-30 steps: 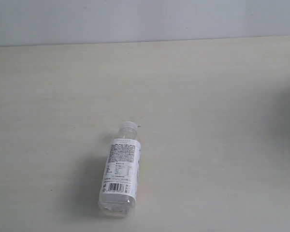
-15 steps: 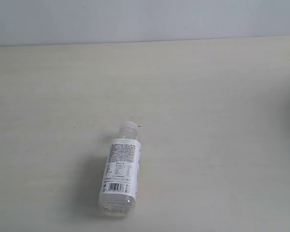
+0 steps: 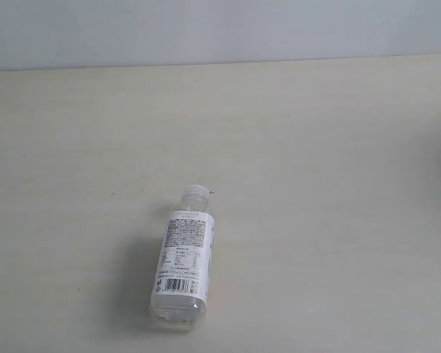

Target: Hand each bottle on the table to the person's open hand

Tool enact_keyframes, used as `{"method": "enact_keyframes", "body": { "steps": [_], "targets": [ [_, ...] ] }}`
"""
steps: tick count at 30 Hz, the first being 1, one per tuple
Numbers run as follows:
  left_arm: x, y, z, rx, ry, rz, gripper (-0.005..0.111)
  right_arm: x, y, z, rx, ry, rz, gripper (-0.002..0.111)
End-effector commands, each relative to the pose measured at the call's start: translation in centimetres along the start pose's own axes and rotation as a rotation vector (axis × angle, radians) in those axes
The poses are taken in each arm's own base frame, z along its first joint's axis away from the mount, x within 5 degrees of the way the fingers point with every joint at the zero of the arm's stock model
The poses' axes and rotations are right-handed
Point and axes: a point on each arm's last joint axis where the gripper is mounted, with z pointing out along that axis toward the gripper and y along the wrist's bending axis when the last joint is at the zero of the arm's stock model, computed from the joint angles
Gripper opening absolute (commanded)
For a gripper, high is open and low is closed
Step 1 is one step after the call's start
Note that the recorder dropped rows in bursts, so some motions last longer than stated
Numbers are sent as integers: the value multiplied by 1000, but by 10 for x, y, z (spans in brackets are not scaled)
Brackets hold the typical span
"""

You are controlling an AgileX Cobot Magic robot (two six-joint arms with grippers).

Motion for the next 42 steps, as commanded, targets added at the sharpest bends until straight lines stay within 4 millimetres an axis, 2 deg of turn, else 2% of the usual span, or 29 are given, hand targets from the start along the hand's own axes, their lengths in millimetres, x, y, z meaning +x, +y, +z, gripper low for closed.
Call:
{"method": "enact_keyframes", "body": {
  "steps": [1, 13, 16, 18, 42],
  "targets": [
    [1, 0, 0, 5, -2, 0, 0, 1, 0, 0, 2, 3, 6, 0],
    [1, 0, 0, 5, -2, 0, 0, 1, 0, 0, 2, 4, 7, 0],
    [1, 0, 0, 5, -2, 0, 0, 0, 1, 0, -7, -16, 226, 0],
    [1, 0, 0, 5, -2, 0, 0, -2, 1, 0, -12, -30, 246, 0],
    [1, 0, 0, 5, -2, 0, 0, -2, 1, 0, -12, -30, 246, 0]
  ]
}}
